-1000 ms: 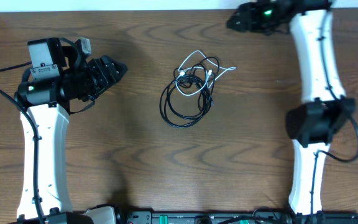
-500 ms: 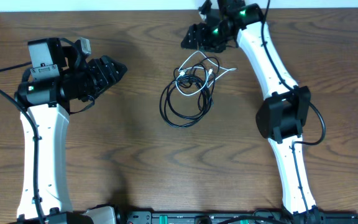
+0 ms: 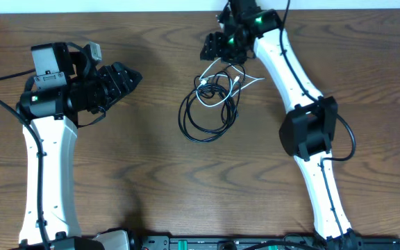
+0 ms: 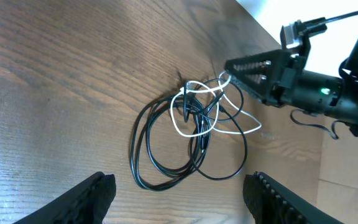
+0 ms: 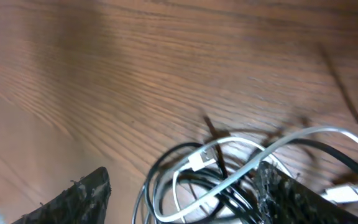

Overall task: Untangle cables
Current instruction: 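Lower the right gripper onto the white cable in the bundle and grasp it, then pull the white cable out of the bundle toward the top right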

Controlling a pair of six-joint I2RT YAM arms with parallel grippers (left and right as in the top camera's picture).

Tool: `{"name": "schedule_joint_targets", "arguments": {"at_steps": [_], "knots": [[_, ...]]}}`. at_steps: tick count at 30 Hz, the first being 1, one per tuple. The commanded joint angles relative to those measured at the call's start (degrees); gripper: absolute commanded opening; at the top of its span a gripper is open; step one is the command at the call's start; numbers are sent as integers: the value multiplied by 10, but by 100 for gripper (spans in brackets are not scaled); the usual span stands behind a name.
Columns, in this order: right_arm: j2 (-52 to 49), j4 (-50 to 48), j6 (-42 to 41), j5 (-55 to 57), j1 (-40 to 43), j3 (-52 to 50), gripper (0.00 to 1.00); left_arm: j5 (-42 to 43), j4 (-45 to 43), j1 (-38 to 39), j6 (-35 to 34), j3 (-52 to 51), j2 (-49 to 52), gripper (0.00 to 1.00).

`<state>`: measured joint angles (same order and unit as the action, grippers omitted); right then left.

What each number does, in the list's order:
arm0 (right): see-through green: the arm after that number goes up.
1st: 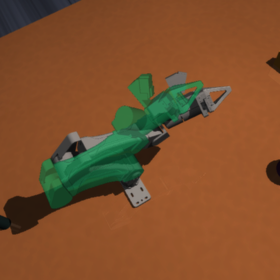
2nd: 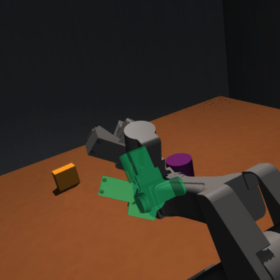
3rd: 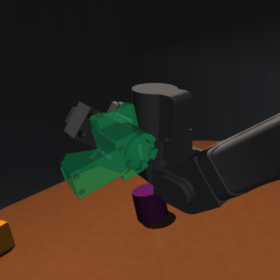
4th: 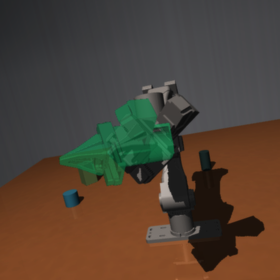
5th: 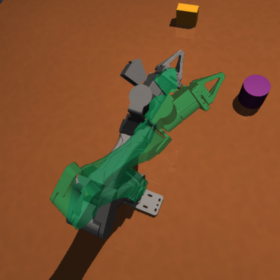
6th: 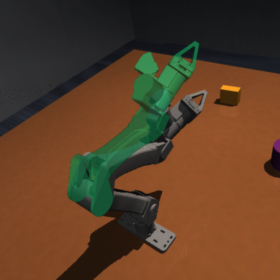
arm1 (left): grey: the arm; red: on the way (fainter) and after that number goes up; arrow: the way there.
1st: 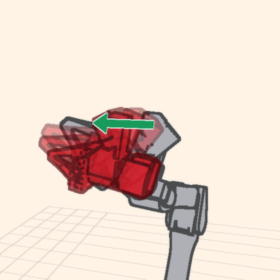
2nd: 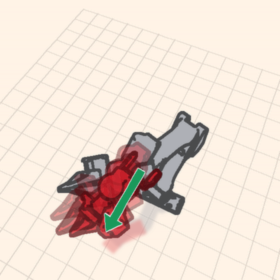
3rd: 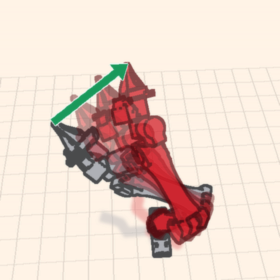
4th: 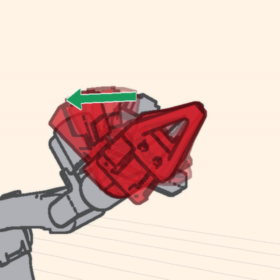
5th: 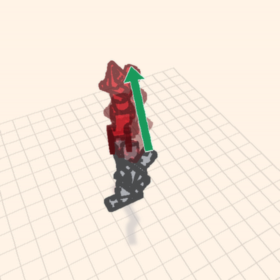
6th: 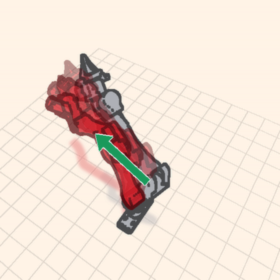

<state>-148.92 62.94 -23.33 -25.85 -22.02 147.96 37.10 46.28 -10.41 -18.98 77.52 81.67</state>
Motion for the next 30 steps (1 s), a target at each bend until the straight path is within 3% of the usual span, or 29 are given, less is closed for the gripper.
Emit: {"name": "schedule_joint_targets", "arguments": {"at_steps": [1,7,8,10,12,23,30], "knots": [[-32,-6,-23,32,-20,-3,69,-6,2,-1,14,5,0,71],[-46,-32,-23,75,-26,-3,53,-5,2,-1,14,5,0,71],[-46,-41,-23,75,-25,-3,45,-6,2,-1,14,5,0,71],[-45,-52,-23,75,-20,-1,18,-6,2,-1,14,5,0,71],[-42,-56,-23,74,-11,3,1,-6,2,-1,14,5,0,71],[79,7,35,3,134,54,1,-6,2,-1,14,5,0,71],[195,94,43,83,280,54,1,-8,2,-1,14,5,0,71]]}}
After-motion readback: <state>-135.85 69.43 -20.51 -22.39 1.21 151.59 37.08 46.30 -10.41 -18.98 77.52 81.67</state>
